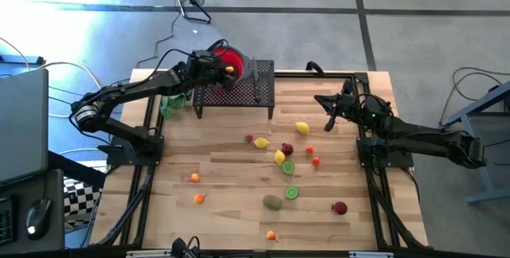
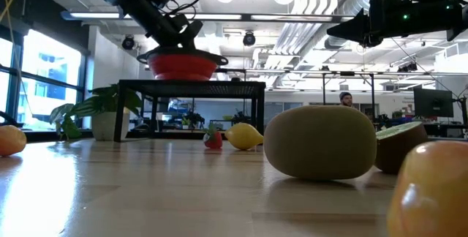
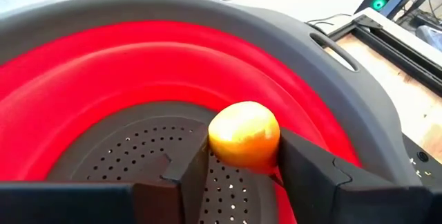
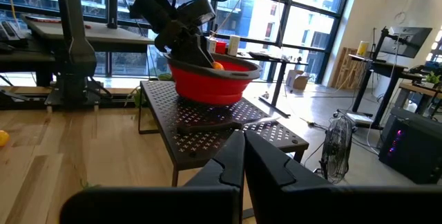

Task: Pick & Place Fruit
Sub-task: Put the orange pear into the red strainer bowl on the shelf

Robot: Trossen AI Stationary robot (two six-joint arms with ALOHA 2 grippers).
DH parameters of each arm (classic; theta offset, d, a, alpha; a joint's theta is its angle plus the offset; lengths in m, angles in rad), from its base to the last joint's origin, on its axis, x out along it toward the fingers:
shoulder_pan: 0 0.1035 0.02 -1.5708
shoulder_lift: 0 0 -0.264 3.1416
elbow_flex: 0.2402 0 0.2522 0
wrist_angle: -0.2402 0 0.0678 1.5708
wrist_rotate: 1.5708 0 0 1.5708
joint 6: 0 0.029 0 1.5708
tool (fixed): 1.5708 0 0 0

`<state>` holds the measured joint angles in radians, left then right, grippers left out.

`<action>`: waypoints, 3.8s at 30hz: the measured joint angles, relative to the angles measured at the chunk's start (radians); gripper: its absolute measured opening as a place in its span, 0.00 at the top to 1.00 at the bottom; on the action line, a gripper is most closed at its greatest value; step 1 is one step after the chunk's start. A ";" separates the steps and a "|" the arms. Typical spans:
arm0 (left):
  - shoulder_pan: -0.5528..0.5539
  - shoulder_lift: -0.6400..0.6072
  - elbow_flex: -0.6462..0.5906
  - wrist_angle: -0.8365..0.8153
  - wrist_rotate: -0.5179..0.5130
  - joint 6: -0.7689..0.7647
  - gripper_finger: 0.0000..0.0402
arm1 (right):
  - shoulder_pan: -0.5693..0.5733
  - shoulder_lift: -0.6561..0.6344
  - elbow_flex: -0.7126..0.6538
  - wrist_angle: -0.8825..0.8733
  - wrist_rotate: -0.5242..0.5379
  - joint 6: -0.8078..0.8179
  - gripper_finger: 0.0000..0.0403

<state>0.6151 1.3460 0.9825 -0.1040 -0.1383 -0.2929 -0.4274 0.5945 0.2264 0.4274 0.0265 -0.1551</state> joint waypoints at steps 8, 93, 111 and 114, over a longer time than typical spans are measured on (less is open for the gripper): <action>0.000 0.000 0.000 0.015 0.000 0.000 0.44 | 0.000 0.000 0.000 0.000 0.000 0.000 0.99; -1.075 -0.218 0.000 -0.926 -0.039 -0.759 0.43 | 0.000 0.002 0.000 -0.005 -0.002 0.026 0.99; -1.213 0.041 0.000 -0.924 0.060 -0.868 0.43 | 0.000 0.007 0.000 -0.029 -0.003 0.031 0.99; -1.213 0.057 0.000 -0.925 0.107 -0.891 0.43 | 0.000 0.007 0.000 -0.030 -0.003 0.031 0.99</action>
<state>-0.5983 1.4032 0.9829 -1.0286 -0.0311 -1.1842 -0.4275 0.6014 0.2264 0.3973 0.0235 -0.1242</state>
